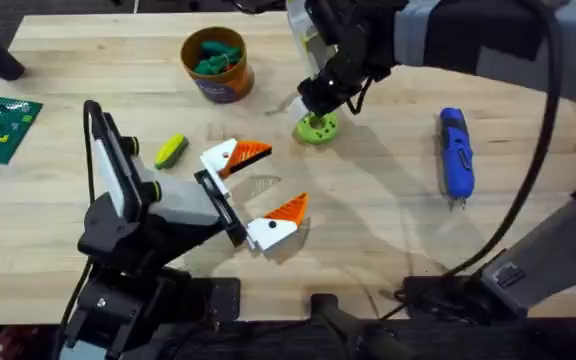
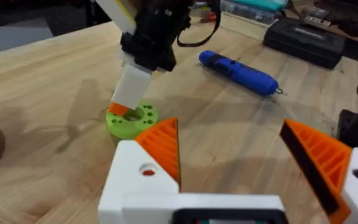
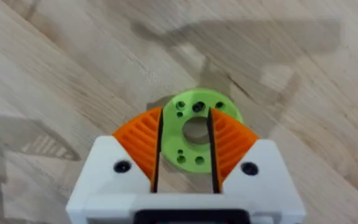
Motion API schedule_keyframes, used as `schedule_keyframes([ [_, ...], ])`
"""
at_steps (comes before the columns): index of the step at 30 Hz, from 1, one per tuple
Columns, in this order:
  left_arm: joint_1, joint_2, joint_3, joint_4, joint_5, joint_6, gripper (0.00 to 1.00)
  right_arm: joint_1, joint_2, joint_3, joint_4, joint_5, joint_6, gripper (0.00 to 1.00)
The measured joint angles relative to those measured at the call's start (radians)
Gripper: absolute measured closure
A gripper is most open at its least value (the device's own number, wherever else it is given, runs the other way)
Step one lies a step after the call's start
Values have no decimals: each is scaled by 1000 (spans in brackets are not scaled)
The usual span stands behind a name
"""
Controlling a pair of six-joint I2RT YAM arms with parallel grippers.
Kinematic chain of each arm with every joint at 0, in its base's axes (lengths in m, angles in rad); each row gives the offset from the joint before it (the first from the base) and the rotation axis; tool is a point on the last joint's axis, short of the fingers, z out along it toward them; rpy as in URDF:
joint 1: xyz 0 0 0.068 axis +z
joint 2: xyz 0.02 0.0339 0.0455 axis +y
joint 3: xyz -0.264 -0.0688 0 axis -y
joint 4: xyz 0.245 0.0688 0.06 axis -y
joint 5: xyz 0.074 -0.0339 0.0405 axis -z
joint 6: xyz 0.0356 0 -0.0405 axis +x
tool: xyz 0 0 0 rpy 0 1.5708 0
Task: Pick up the gripper from the table and insert it into the empty holder that is missing its gripper. Then pick up a screw, insert it into the mounting hole, and use the screwdriver to tighten it. Finally, clean up the table by picking up the vegetable and placing it into the bucket.
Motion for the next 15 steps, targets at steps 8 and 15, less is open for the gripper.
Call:
schedule_keyframes([
  [8,0,0,0,0,0,0,17,3,0,0,35,0,0,586],
  [15,0,0,0,0,0,0,16,3,2,0,42,0,0,585],
])
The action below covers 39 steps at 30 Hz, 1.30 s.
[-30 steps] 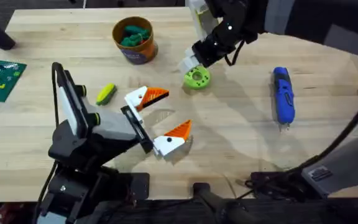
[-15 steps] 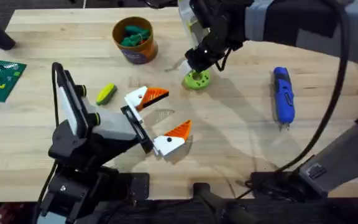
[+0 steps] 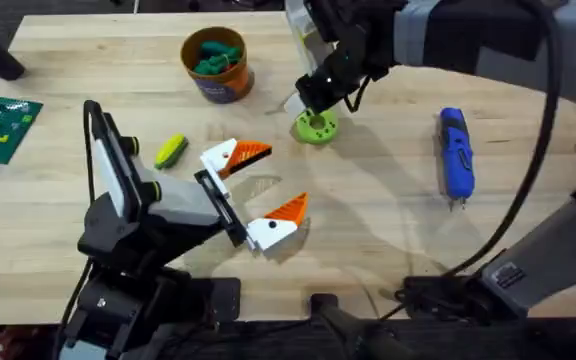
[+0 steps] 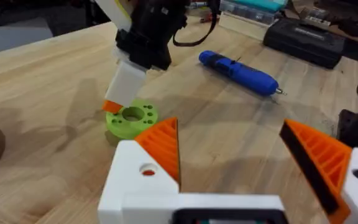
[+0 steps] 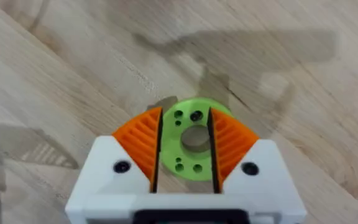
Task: Pick up the gripper from the table and insert it into the empty holder that is missing its gripper. Then pick up a screw, insert it into the mounting hole, and use the screwdriver to tighten it. Finally, clean up the table by picking up the vegetable and placing it into the bucket.
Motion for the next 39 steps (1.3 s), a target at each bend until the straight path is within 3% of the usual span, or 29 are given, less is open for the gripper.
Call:
schedule_keyframes([
  [9,0,0,0,0,0,0,16,0,54,0,2,0,0,564],
  [31,0,0,0,0,0,0,17,0,56,0,25,0,0,549],
  [34,0,0,0,0,0,0,17,0,56,0,25,0,-1,606],
  [37,0,0,0,0,0,0,17,0,56,0,26,0,-1,752],
  [39,0,0,0,0,0,0,17,0,56,0,26,0,-1,794],
])
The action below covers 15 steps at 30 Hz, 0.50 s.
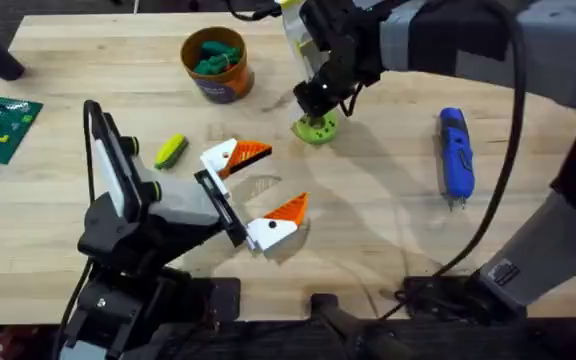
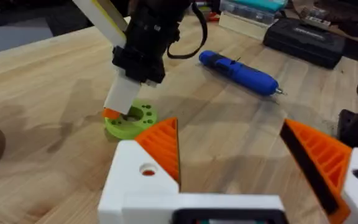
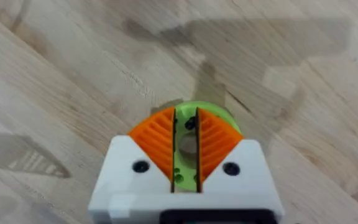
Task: Pick up the gripper from the table and insert it into the empty holder that is missing its gripper. Then pick up a screw, insert it into the mounting hole, and use the screwdriver to tighten it. Finally, clean up the table by picking up the vegetable and placing it into the bucket.
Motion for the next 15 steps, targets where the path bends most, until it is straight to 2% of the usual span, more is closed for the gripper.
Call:
schedule_keyframes([
  [5,0,0,0,0,0,0,17,0,0,0,0,0,0,868],
  [9,0,0,0,0,0,0,16,0,0,0,0,0,0,890],
  [13,0,0,0,0,0,0,17,0,0,0,1,0,1,989],
  [15,0,0,0,0,0,0,17,0,0,0,1,0,1,991],
])
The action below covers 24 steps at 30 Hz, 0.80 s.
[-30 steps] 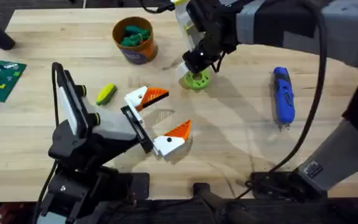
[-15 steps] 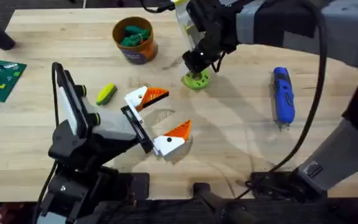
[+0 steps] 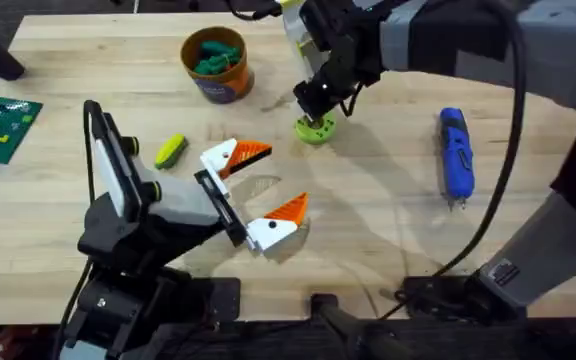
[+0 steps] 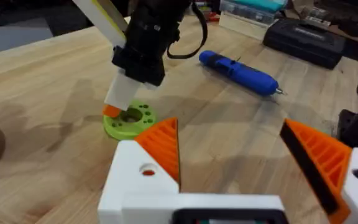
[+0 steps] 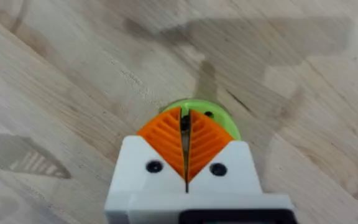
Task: Pick up the gripper from the table and insert it into the empty holder that is missing its gripper. Then pick up a screw, insert it into the mounting hole, and use the screwdriver to tighten it. Finally, clean up the table by picking up the vegetable and placing it into the bucket.
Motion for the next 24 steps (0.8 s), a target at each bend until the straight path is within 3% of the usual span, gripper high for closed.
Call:
schedule_keyframes([
  [17,0,0,0,0,0,0,17,0,-8,0,-9,0,1,994],
  [24,0,0,0,0,0,0,17,0,-109,0,-36,0,1,995],
])
